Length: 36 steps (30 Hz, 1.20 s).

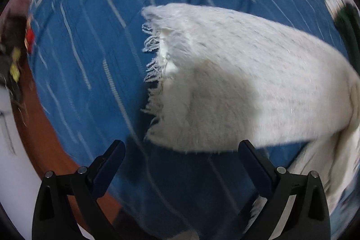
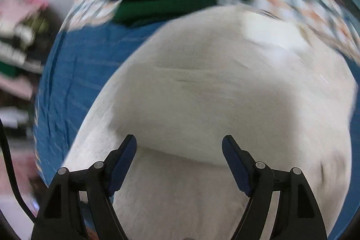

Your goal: Fold large clothes

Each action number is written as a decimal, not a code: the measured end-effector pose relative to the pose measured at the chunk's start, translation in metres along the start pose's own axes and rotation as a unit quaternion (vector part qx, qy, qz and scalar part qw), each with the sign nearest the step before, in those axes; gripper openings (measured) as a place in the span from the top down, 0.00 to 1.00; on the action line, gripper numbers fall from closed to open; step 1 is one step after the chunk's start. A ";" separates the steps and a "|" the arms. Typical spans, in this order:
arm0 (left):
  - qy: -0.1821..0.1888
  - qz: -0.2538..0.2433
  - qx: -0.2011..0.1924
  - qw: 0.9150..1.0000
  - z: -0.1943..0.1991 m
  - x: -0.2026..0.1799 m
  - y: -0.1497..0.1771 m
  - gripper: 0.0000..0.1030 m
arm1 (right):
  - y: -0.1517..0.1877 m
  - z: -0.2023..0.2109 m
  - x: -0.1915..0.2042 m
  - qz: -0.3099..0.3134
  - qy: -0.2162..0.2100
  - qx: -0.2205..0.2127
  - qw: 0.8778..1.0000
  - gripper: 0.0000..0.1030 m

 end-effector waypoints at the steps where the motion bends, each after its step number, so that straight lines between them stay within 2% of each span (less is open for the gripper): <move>1: 0.005 0.006 -0.002 1.000 -0.003 0.002 -0.006 0.01 | -0.003 0.005 -0.016 -0.020 0.012 0.001 1.000 0.22; 3: 0.005 0.007 -0.007 1.000 -0.008 0.003 -0.015 0.01 | 0.012 0.010 -0.069 -0.086 0.061 0.013 0.994 0.22; 5: 0.000 -0.004 -0.014 1.000 -0.013 -0.001 -0.020 0.01 | 0.024 0.007 -0.120 -0.155 0.103 0.031 0.982 0.23; 7: -0.006 -0.021 -0.018 1.000 -0.019 -0.006 -0.023 0.01 | 0.031 0.001 -0.170 -0.226 0.097 0.034 0.969 0.39; 8: -0.008 -0.026 -0.018 0.999 -0.019 -0.010 -0.020 0.01 | 0.036 -0.008 -0.189 -0.253 0.091 0.041 0.962 0.60; 9: -0.012 -0.033 -0.017 0.999 -0.021 -0.014 -0.017 0.01 | 0.036 -0.016 -0.201 -0.266 0.085 0.044 0.959 0.66; 10: -0.018 -0.040 -0.015 0.999 -0.024 -0.016 -0.016 0.01 | 0.037 -0.027 -0.219 -0.273 0.080 0.046 0.958 0.67; 12: -0.021 -0.048 -0.014 0.999 -0.026 -0.021 -0.009 0.01 | 0.036 -0.036 -0.244 -0.269 0.103 0.037 0.957 0.67; 14: -0.031 -0.058 -0.019 0.998 -0.029 -0.026 -0.002 0.01 | 0.036 -0.042 -0.265 -0.276 0.144 0.018 0.950 0.67; 15: -0.032 -0.059 -0.019 0.998 -0.030 -0.027 -0.002 0.01 | 0.037 -0.043 -0.270 -0.285 0.152 0.009 0.946 0.66; 16: -0.032 -0.057 -0.018 0.998 -0.032 -0.028 0.000 0.01 | 0.039 -0.046 -0.273 -0.300 0.142 0.000 0.943 0.65; 18: -0.025 -0.042 -0.009 0.999 -0.037 -0.029 0.001 0.01 | 0.041 -0.048 -0.263 -0.304 0.139 0.008 0.942 0.60; 20: -0.009 -0.017 0.005 1.000 -0.041 -0.037 0.001 0.01 | 0.037 -0.041 -0.234 -0.262 0.173 0.035 0.949 0.57; 21: 0.003 0.003 0.011 1.000 -0.045 -0.034 -0.003 0.01 | 0.035 -0.036 -0.219 -0.247 0.175 0.033 0.952 0.55; 24: 0.039 0.074 0.013 0.996 -0.059 -0.023 -0.023 0.01 | 0.038 -0.022 -0.157 -0.210 0.116 0.011 0.971 0.53; 25: 0.050 0.104 0.010 0.993 -0.064 -0.017 -0.033 0.01 | 0.041 -0.022 -0.132 -0.203 0.075 0.007 0.976 0.53; 26: 0.058 0.127 0.004 0.990 -0.066 -0.012 -0.042 0.01 | 0.042 -0.024 -0.111 -0.197 0.038 0.006 0.980 0.53; 28: 0.070 0.170 -0.016 0.983 -0.068 -0.003 -0.062 0.03 | 0.037 -0.032 -0.095 -0.187 -0.009 0.013 0.982 0.52; 29: 0.069 0.183 -0.025 0.980 -0.068 0.000 -0.069 0.09 | 0.035 -0.040 -0.077 -0.180 -0.025 0.016 0.983 0.52; 30: 0.064 0.191 -0.039 0.979 -0.066 0.003 -0.077 0.24 | 0.028 -0.044 -0.071 -0.173 -0.032 0.017 0.984 0.52; 31: 0.058 0.193 -0.054 0.978 -0.064 0.006 -0.087 0.32 | 0.023 -0.053 -0.058 -0.164 -0.041 0.021 0.985 0.52; 33: 0.060 0.180 -0.070 0.979 -0.060 0.005 -0.101 0.60 | 0.024 -0.072 -0.026 -0.151 -0.058 0.028 0.986 0.52; 36: 0.059 0.134 -0.101 0.984 -0.046 -0.009 -0.122 0.74 | 0.006 -0.101 0.008 -0.128 -0.065 0.028 0.989 0.52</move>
Point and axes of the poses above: each gripper's, at about its wrist camera, not at the fingertips, and z roughly against the way its jaws point, x to its left, y to its underside, the point moved 2 cm from there along -z, roughly the way its jaws point, and after that the axes turned 7 degrees about z, right-handed, at the moved point
